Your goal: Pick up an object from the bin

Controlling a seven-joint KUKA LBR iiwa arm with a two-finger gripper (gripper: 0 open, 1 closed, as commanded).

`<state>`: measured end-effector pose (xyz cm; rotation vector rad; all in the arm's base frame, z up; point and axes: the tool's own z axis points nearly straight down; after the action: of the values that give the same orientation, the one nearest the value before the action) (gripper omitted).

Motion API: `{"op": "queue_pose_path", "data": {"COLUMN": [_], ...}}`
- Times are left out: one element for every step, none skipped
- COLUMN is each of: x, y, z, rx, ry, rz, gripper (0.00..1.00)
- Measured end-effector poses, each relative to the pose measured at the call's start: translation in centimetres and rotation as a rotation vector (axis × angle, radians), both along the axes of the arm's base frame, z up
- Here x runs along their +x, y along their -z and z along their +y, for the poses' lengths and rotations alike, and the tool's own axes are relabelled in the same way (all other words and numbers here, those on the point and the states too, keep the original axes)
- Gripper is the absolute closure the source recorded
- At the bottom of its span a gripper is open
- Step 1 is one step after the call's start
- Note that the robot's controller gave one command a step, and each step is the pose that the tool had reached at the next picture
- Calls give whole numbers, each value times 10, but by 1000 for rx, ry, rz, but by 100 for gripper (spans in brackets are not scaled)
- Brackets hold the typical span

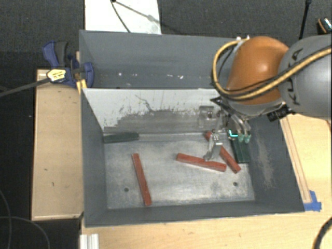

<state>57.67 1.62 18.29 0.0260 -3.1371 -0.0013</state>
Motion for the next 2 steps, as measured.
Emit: {"op": "queue_pose_path", "data": {"x": [-25,-22], "y": [117,112], "z": [-22,-22], "rx": [0,0], "ry": [-66,-65], "rz": [2,-7], "gripper": [0,100]}}
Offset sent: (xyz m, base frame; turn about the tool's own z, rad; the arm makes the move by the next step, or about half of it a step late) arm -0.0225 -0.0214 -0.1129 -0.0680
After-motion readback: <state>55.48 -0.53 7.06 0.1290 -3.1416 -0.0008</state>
